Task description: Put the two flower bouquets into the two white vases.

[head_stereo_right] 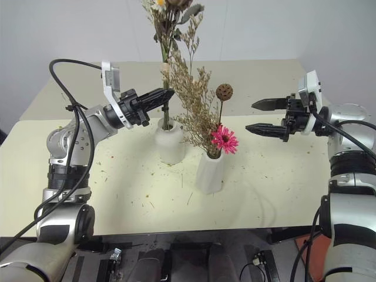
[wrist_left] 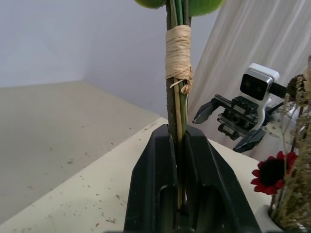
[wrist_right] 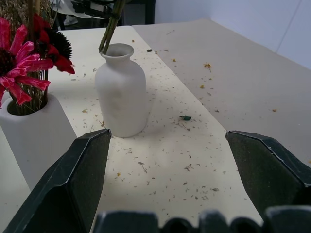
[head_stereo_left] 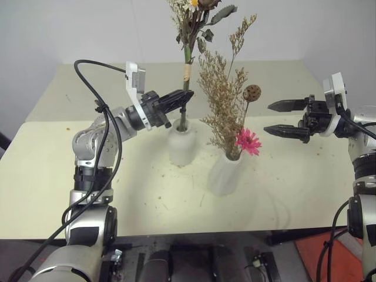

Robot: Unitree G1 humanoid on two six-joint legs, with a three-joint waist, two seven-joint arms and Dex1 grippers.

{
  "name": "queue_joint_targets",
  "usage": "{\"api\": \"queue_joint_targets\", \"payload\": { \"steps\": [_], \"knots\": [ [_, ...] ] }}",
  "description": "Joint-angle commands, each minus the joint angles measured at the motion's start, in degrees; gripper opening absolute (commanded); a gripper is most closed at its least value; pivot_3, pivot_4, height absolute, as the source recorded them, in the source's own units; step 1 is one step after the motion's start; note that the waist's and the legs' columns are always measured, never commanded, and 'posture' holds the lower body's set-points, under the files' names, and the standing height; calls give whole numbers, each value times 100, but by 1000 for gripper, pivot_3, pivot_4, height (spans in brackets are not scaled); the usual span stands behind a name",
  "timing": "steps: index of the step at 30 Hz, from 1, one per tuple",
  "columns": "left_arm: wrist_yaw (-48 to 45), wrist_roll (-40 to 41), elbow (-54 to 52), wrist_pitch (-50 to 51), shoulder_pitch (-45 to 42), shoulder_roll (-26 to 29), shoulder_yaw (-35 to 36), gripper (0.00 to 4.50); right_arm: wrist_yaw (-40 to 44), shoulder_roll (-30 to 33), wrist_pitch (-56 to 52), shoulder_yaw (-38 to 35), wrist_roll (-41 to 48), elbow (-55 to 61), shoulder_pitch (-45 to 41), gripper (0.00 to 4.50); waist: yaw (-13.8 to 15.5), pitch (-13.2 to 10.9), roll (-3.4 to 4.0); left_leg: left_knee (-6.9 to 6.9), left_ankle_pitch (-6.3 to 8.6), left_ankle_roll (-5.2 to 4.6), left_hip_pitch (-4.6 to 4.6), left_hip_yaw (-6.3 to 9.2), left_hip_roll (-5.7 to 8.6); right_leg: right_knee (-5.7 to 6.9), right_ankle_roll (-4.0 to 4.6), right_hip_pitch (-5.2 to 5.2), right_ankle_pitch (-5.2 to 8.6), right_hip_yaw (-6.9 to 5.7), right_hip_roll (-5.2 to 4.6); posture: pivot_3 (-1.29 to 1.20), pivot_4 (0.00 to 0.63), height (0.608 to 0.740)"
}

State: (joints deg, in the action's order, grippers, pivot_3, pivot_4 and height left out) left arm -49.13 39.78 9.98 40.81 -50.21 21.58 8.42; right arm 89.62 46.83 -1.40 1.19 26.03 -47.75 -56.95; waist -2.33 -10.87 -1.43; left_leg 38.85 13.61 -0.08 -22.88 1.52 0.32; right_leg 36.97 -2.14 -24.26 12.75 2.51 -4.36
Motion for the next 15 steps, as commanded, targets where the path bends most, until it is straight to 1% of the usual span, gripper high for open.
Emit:
{"api": "queue_joint_targets", "payload": {
  "steps": [1, 15],
  "knots": [
    [-30, 212, -182, 48, -222, 35, 169, 18, 288, 30, -32, -179, 55, 131, -78, 4500, 2, 0, 0, 0, 0, 0, 0, 0, 0, 0, 0, 0, 0, 0, 0, 0, 150, 740],
    [78, 62, 171, -175, -347, -22, 177, 18, 288, 28, -74, -187, 72, 194, -28, 4500, 3, 0, 0, 0, 0, 0, -1, 0, 1, -1, 0, -1, 0, 0, 0, 0, 150, 740]
  ]
}}
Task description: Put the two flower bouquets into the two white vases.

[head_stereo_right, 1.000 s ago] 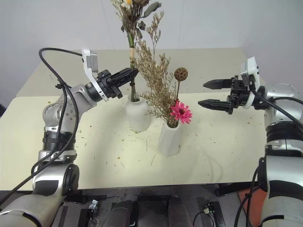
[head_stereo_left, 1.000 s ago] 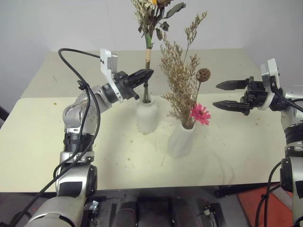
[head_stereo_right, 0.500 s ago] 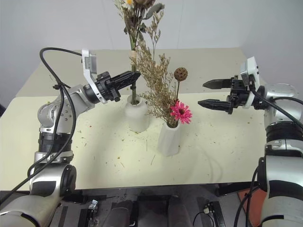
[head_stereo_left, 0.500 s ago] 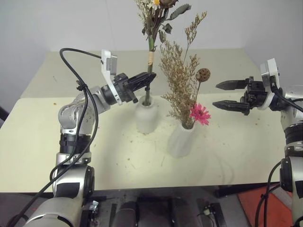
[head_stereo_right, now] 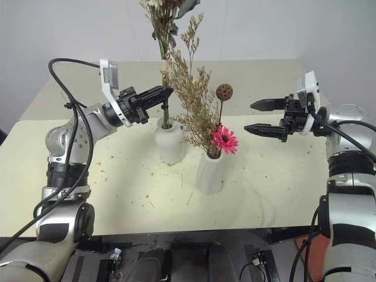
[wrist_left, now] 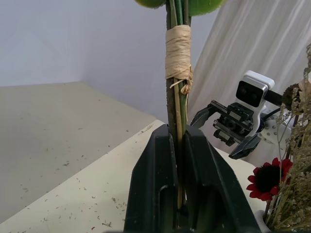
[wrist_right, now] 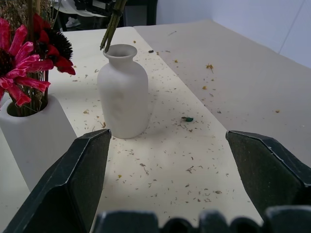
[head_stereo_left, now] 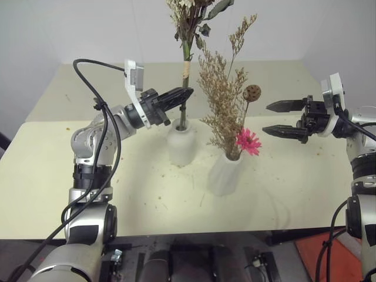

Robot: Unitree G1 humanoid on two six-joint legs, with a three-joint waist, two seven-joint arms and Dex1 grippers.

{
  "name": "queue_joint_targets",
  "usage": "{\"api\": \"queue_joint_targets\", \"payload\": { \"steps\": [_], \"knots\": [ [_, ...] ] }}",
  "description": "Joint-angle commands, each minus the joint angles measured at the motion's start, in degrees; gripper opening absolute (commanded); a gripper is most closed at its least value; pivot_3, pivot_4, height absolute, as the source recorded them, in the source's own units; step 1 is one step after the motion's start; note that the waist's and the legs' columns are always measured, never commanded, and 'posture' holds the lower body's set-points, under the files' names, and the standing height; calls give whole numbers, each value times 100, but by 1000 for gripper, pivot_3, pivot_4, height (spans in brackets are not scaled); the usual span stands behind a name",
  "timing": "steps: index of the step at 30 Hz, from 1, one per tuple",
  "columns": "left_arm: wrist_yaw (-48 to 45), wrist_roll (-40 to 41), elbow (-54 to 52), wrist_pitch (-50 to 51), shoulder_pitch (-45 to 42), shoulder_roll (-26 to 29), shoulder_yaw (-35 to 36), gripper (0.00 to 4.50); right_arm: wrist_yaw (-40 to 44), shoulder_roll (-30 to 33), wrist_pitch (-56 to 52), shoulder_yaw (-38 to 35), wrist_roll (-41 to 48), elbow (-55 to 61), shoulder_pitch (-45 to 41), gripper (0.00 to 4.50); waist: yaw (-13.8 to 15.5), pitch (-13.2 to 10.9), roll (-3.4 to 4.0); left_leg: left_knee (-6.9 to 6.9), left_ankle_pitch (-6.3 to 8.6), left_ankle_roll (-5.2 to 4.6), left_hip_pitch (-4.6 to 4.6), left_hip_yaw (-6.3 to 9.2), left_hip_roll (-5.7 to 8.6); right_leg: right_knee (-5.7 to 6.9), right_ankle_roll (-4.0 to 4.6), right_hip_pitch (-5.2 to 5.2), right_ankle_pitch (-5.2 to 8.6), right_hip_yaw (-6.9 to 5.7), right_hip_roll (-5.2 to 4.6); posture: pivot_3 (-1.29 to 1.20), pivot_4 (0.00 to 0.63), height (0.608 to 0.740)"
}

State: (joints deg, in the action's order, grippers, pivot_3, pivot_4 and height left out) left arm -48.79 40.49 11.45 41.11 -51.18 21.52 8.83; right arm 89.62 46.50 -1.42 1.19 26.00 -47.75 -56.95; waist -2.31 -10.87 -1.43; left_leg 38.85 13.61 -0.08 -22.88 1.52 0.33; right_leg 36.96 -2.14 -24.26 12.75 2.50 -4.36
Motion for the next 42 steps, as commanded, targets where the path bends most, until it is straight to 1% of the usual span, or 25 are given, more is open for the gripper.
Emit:
{"api": "queue_joint_targets", "payload": {
  "steps": [1, 9, 23, 42],
  "knots": [
    [83, -17, 85, -235, -277, -37, 156, 18, 288, 53, -83, -191, 74, 199, -26, 4500, 3, 0, 0, 0, 0, 0, 0, 0, 1, 0, 0, 0, 0, 0, 0, 0, 150, 740],
    [236, -98, 231, -373, -315, -102, 124, 18, 288, 26, -82, -202, 58, 217, 31, 4500, 0, 0, 0, 0, 0, 0, 0, 0, 1, 1, 0, 0, 0, 0, 0, 0, 150, 740],
    [131, -806, 280, -1083, 120, -260, -237, 18, 288, 22, -193, -306, 61, 348, 74, 4500, 3, 0, 0, 0, 0, 0, -1, 0, 4, 0, 0, -1, 0, 1, -1, 0, 150, 740],
    [410, -716, -657, -762, 910, -366, -227, 18, 287, -45, -208, -409, -41, 327, 65, 4500, 3, 0, 0, 0, 0, 0, 0, 0, -3, 1, 0, 0, 0, 1, -1, 0, 150, 740]
  ]
}}
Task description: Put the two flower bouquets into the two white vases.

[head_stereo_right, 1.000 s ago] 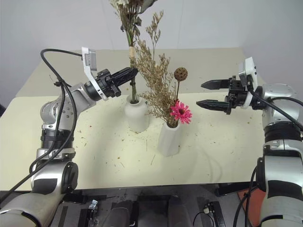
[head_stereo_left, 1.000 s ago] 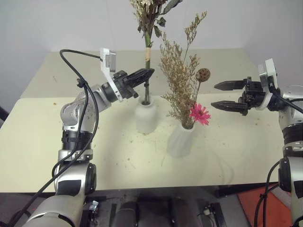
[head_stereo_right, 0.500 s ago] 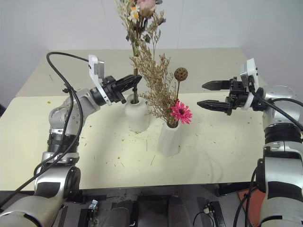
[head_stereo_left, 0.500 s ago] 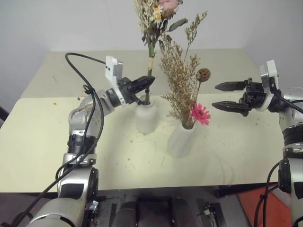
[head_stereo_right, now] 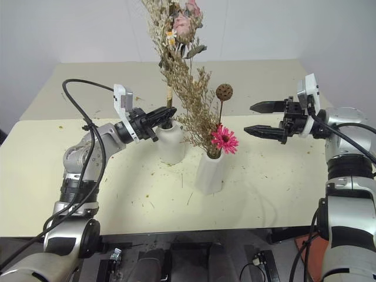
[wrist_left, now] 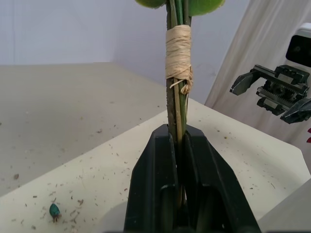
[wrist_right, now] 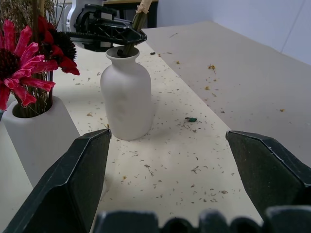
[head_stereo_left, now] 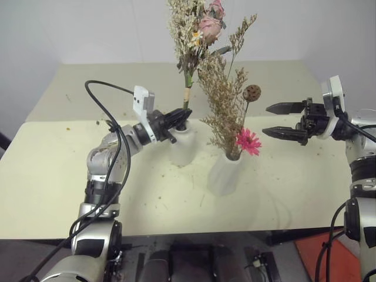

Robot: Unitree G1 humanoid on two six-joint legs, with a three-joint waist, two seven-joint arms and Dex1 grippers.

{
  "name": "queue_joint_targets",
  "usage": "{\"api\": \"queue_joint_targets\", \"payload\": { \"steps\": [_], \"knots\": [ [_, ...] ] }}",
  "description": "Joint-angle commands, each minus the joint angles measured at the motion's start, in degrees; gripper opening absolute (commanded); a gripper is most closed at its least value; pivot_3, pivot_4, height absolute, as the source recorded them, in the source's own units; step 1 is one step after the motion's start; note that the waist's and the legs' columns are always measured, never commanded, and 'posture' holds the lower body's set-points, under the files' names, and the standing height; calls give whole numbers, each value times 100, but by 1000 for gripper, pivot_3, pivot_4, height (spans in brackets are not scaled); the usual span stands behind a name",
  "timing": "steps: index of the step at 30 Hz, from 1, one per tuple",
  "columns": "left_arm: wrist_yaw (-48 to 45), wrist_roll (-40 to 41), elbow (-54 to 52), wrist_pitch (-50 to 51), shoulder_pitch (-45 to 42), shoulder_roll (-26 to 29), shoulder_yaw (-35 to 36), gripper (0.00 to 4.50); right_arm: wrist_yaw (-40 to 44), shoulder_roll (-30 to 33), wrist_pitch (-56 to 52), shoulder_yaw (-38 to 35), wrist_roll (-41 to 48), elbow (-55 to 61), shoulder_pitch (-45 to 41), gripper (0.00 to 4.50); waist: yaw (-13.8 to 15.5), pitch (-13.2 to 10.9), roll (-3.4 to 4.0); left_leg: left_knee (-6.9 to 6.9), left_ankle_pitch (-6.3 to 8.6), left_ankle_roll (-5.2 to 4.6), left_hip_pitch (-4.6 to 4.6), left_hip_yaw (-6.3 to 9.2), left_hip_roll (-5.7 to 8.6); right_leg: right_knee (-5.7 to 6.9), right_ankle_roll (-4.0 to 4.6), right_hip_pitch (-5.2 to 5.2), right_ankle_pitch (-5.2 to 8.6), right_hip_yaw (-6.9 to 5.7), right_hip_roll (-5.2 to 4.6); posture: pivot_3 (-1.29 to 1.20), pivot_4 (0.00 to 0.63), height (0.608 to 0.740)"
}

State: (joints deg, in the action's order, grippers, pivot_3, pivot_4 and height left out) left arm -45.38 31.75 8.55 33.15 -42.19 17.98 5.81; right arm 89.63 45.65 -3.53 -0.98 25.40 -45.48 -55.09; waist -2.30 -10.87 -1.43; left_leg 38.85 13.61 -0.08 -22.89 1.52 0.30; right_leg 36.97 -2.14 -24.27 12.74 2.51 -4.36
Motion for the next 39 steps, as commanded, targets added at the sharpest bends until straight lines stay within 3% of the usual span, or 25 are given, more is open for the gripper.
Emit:
{"api": "queue_joint_targets", "payload": {
  "steps": [1, 3, 4, 16, 39],
  "knots": [
    [87, 166, -418, 69, 59, -3, 78, 18, 286, 38, 4, -195, 18, 97, -123, 4500, 4, 0, 0, 0, 0, 0, -1, 0, 0, 0, 0, 0, 0, 0, 0, 0, 150, 740],
    [121, 176, -513, 142, 137, 21, 78, 18, 286, 30, 7, -209, 16, 85, -130, 4500, 4, 0, 0, 0, 0, 0, 0, 0, 0, 0, 0, 1, 0, 0, -1, 0, 150, 740],
    [122, 198, -554, 201, 164, 48, 81, 700, 286, 23, -3, -220, 21, 78, -138, 4500, 4, 0, 0, 0, 0, 0, 0, 0, 0, 0, 0, 1, 0, 0, -1, 0, 150, 740],
    [298, 305, -867, 346, 347, 205, 174, 4345, 286, -57, 87, -230, -68, -98, -253, 4500, -3, 0, 0, 0, 0, 0, 5, 0, -1, 0, 0, 5, 0, 0, 1, 0, 150, 740],
    [344, 355, -955, 394, 244, 2, 27, 4427, 286, -100, 146, -253, -152, -185, -338, 4500, 1, 0, 0, 0, 0, 0, 8, -1, -1, 1, 0, 8, 0, 0, 1, 0, 150, 740]
  ]
}}
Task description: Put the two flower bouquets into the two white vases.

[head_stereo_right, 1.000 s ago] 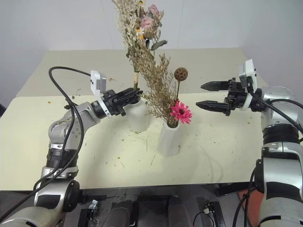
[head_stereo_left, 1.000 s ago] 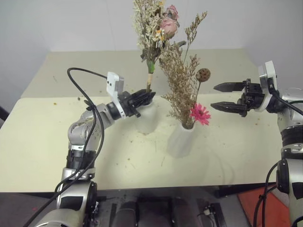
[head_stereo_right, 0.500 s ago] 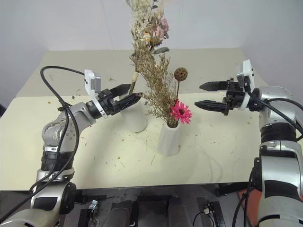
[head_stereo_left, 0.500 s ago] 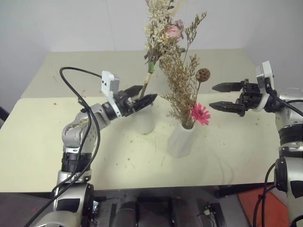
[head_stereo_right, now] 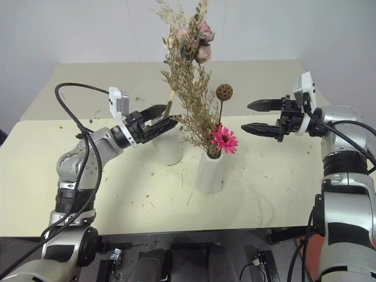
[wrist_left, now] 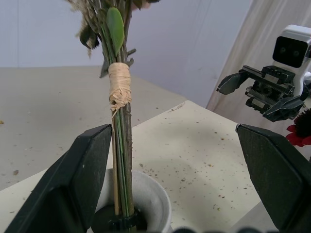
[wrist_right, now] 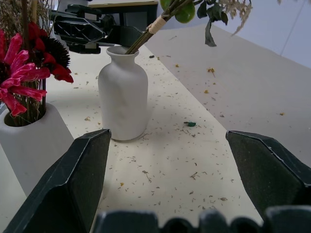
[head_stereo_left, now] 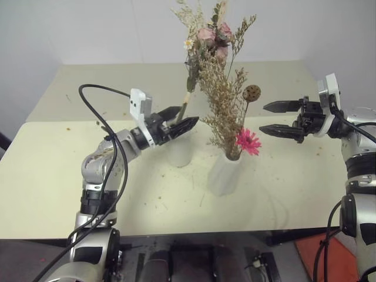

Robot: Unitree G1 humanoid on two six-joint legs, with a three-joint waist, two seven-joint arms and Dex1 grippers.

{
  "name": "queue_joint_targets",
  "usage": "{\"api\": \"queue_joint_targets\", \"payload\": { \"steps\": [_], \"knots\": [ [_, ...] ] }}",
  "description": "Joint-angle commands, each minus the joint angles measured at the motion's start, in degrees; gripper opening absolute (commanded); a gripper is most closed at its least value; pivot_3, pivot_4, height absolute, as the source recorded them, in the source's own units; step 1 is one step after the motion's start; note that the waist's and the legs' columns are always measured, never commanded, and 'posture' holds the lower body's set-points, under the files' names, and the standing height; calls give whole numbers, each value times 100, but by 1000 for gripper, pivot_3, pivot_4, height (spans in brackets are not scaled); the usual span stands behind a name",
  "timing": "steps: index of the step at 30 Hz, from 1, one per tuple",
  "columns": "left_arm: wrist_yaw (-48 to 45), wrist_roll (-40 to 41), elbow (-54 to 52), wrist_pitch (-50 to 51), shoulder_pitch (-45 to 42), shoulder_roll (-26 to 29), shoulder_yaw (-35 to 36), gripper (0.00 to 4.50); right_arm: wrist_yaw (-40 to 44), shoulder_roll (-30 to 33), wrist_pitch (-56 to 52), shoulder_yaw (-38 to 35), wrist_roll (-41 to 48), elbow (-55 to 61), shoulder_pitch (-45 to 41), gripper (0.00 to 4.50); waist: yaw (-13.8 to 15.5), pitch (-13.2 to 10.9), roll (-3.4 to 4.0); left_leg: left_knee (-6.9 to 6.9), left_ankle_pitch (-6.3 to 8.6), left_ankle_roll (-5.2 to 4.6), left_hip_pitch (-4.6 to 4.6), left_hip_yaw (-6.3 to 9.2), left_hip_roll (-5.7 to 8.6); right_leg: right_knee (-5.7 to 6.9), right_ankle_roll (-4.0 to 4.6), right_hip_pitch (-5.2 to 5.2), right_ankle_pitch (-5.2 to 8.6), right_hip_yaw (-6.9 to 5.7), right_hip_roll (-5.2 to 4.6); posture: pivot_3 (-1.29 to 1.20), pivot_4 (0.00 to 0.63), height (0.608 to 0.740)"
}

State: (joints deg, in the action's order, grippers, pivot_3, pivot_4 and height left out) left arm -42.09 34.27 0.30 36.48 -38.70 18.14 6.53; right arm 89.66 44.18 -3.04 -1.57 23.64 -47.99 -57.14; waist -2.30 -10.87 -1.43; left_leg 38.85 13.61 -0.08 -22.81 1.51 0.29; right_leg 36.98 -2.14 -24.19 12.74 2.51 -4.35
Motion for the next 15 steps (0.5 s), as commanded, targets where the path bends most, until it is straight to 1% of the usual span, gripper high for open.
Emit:
{"api": "queue_joint_targets", "payload": {
  "steps": [1, 8, 15],
  "knots": [
    [17, 119, -161, 84, -120, -13, -44, 4427, 284, 41, 100, -196, 21, 65, -132, 4500, 1, 0, 0, 0, 0, 0, 0, 0, 0, 0, 0, 0, 0, 0, 0, 0, 150, 740],
    [69, 237, -389, 238, -284, 56, 1, 4427, 280, -21, 118, -224, -4, 46, -136, 4500, 2, 0, 0, 0, 0, 0, -4, 1, 0, -2, 0, -3, 0, 0, -1, 0, 150, 740],
    [163, 446, -573, 435, -637, 46, 44, 4427, 266, -124, 160, -253, -56, -24, -178, 4500, 0, 0, 0, 0, 0, 0, -5, 1, 0, -3, 0, -2, 0, 0, -1, 0, 150, 740]
  ]
}}
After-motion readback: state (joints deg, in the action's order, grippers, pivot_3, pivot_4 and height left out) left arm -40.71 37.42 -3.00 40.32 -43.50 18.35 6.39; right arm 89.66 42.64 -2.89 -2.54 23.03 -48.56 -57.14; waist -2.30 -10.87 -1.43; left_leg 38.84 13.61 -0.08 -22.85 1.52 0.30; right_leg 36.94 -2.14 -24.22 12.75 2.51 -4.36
